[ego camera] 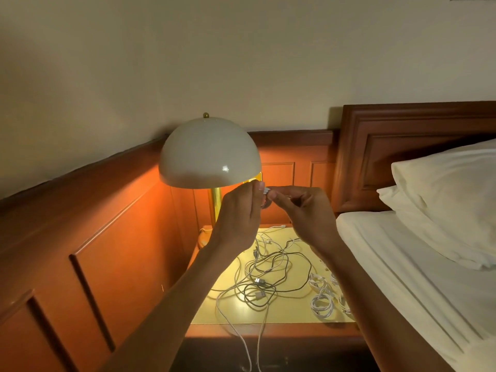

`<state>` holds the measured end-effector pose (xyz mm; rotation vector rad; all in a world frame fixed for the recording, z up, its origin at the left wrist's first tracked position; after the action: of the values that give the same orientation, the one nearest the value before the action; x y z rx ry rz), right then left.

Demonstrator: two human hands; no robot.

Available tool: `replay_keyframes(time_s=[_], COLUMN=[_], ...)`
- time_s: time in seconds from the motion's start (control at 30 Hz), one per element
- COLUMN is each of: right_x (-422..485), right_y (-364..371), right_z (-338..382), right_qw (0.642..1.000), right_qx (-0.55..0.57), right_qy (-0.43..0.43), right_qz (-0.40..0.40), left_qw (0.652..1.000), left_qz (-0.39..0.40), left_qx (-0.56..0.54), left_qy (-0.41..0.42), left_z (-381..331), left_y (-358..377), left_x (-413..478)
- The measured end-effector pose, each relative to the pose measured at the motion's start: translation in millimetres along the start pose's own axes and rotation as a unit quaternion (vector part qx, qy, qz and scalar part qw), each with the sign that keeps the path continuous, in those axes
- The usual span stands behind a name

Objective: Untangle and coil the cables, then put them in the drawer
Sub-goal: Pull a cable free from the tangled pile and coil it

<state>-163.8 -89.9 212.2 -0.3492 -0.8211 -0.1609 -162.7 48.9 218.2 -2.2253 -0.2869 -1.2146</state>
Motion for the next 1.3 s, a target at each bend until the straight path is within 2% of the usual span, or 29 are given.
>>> replay_keyframes(time_s=[0.1,0.2,0.3,0.37,0.53,0.63,0.73,0.87,1.03,1.13,1.17,1.3], right_x=[-1.1,-2.7,-0.3,3.7,7.8,13.1,9.5,-7.4,-17.9,-27.7,-28.6,-27.4], right_y=[-8.5,-15.7,-20.1,-19.4,-14.9,-28.7,-27.1,-3.4,20.4,29.9,32.7,40.0], right_z=[10.2,16.7,21.4,15.6,-3.6,-9.5,-19.7,-38.3,-52.8,-62.0,-60.9,-58.9], right_qw=[1.000,0.997,0.993,0.994,0.988,0.991,0.989,0.981,0.961,0.909,0.903,0.920], right_qx=[-0.001,-0.059,-0.098,-0.103,-0.053,-0.005,0.128,0.162,0.180,0.271,0.277,0.204], right_qy=[-0.017,-0.028,-0.037,-0.019,0.002,-0.002,0.046,0.107,0.203,0.306,0.315,0.309], right_qz=[-0.013,-0.042,-0.046,-0.017,0.145,0.135,0.057,-0.006,0.061,0.079,0.094,0.131], left_qw=[0.998,0.992,0.994,0.989,0.976,0.968,0.973,0.994,0.996,0.995,0.994,0.990], left_qz=[0.009,0.038,0.076,0.093,0.149,0.202,0.172,0.088,0.065,0.068,0.075,0.123], left_qx=[-0.057,-0.105,-0.040,-0.068,-0.130,-0.138,-0.149,-0.055,0.034,0.071,0.078,0.065], left_qy=[-0.016,-0.064,-0.073,-0.092,-0.091,-0.060,-0.043,-0.036,-0.042,-0.023,-0.016,-0.004], left_z=[-5.4,-5.0,6.3,17.2,21.2,10.4,-4.9,1.1,13.3,16.9,17.4,24.3], left_y=[1.0,7.1,14.4,22.1,34.2,37.7,31.5,25.4,26.7,23.8,23.4,26.7], left_x=[1.0,5.9,14.2,11.4,-6.1,-13.1,-7.4,5.2,2.6,4.6,4.7,4.9])
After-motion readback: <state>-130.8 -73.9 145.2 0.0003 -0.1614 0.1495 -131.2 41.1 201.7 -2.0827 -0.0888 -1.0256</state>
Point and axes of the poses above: each hand's wrist, its own x-axis towards the middle knuckle, its own y-axis out of the palm, z = x × y, the point moved 9 cm from there along x, towards the middle knuckle, and after that the axes turned 2 degrees about -z, right-handed, at the moved point
